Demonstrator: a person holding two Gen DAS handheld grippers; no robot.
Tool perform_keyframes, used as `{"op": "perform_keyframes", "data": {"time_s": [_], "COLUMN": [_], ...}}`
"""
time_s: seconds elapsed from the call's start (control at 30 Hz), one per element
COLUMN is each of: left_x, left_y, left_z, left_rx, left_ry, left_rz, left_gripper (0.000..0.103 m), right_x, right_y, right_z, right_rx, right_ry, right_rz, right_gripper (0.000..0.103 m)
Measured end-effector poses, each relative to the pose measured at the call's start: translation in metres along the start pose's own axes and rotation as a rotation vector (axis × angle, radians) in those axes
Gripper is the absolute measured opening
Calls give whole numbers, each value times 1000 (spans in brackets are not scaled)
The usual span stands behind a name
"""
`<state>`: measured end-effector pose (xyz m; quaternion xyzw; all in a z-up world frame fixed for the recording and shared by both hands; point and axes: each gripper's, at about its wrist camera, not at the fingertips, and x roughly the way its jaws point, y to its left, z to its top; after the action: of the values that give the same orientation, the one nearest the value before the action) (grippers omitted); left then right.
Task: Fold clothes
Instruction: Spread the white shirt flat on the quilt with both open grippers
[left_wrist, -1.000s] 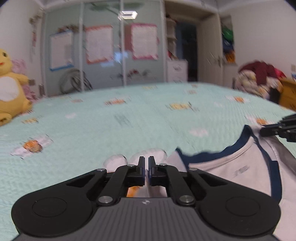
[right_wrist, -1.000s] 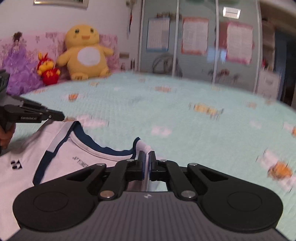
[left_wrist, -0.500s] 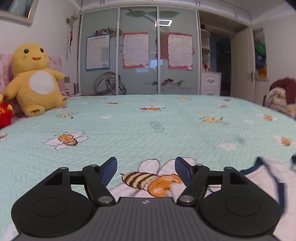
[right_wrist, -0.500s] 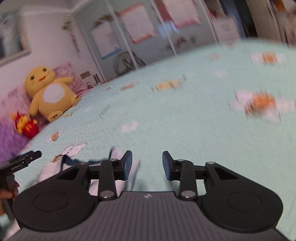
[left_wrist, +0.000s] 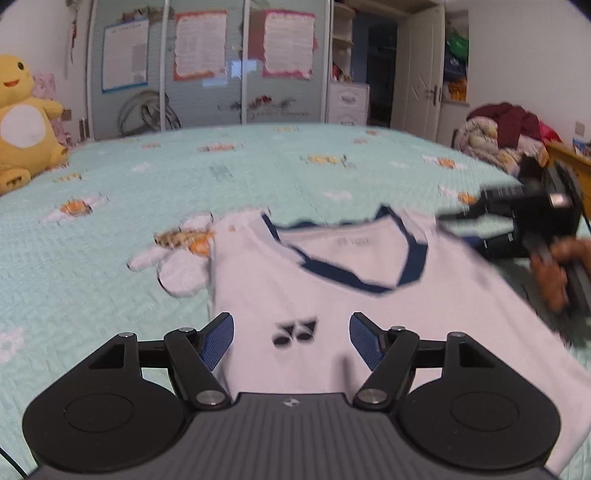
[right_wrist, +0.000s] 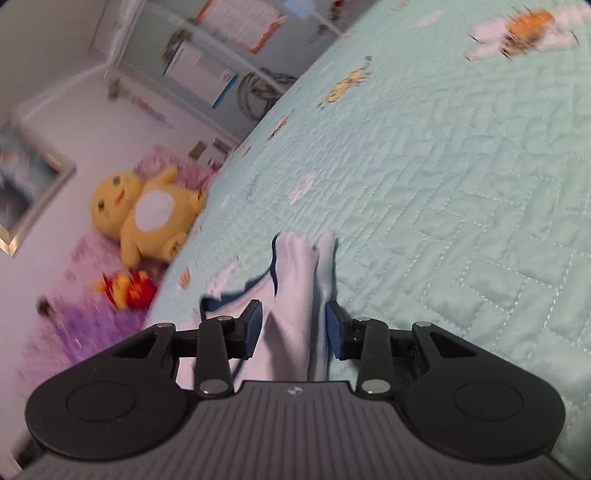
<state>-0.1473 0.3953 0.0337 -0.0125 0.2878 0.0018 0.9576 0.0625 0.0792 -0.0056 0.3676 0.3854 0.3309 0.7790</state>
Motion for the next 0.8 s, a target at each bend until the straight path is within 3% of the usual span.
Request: {"op": "perform_keyframes", "data": {"time_s": [0.13, 0.2, 0.27, 0.33, 0.43, 0.57, 0.63, 0.67, 0.73, 0.8], "left_x": [7, 9, 9, 9, 10, 8, 2, -2, -11, -17], "left_y": [9, 16, 19, 19, 15, 11, 8, 7, 4, 2], "left_z": [-12, -14, -16, -15, -14, -10, -7, -5, -1, 1], "left_rx": [-60, -101, -131, -135, -120, -91, -70, -61, -50, -51], "left_ry": [22, 24, 30, 32, 34, 32, 19, 6, -24, -43], "left_rz": [2, 9, 9, 9, 19, 44, 67, 77, 83, 70], "left_gripper": [77, 81, 84, 84, 85, 85, 85, 85, 85, 85], "right_x": [11, 25, 38, 41, 37, 39, 30, 24, 13, 7], "right_y": [-15, -13, -9, -3, 19, 35, 36, 36, 38, 42], "right_z": [13, 18, 22, 24, 20, 14, 15, 16, 17, 20], "right_rx": [110, 79, 54, 26, -137, -303, -300, -295, -286, -311], "right_ry": [-32, 0, 47, 68, 46, 30, -16, -43, -98, -125], "right_rz": [32, 21, -10, -43, -132, -227, -207, -192, -164, -144], "right_gripper": [35, 30, 8, 4, 4, 9, 18, 31, 43, 43]}}
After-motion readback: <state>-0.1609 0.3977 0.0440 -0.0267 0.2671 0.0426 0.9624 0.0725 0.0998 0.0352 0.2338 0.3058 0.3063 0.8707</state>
